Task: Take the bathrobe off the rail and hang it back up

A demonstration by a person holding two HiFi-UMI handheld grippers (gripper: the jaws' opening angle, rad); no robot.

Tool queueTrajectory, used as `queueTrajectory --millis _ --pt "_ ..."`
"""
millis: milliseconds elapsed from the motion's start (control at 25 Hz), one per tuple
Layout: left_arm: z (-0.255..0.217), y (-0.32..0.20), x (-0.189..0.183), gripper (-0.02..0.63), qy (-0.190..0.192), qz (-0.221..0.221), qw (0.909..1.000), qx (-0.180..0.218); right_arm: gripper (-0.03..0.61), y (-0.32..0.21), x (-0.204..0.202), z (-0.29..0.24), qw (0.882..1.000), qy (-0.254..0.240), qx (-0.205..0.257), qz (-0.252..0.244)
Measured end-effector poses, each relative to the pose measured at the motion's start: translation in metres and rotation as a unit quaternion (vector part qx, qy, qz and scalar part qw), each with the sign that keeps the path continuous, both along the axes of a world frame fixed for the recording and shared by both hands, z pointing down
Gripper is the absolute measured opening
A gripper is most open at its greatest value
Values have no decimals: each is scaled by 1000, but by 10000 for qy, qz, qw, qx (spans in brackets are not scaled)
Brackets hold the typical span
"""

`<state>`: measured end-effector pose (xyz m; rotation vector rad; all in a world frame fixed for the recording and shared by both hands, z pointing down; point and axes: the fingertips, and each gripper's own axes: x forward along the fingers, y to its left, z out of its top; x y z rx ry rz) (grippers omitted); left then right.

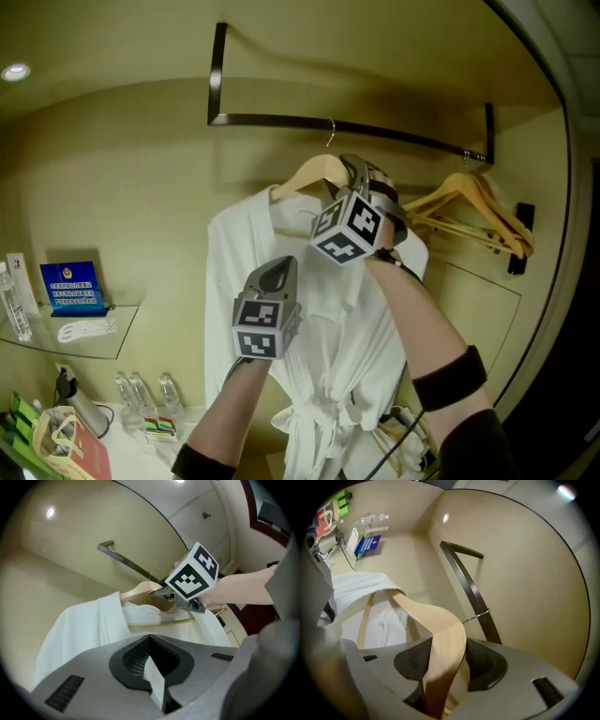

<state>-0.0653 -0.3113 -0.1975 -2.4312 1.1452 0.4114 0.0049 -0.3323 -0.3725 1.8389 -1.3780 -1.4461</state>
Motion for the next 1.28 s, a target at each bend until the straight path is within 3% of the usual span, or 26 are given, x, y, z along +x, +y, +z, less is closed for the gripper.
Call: queueTrajectory --millis 560,840,1280 --pt "5 5 -8 0 -37 -74 10000 -14 216 26 3 -20 9993 18 354 91" --pt "19 25 1 0 -127 -115 9998 -26 216 35 15 14 9997 -69 222 -62" --pt "87 51 8 0 -287 -412 9978 -429 216 48 8 97 9969 -231 -206 -730"
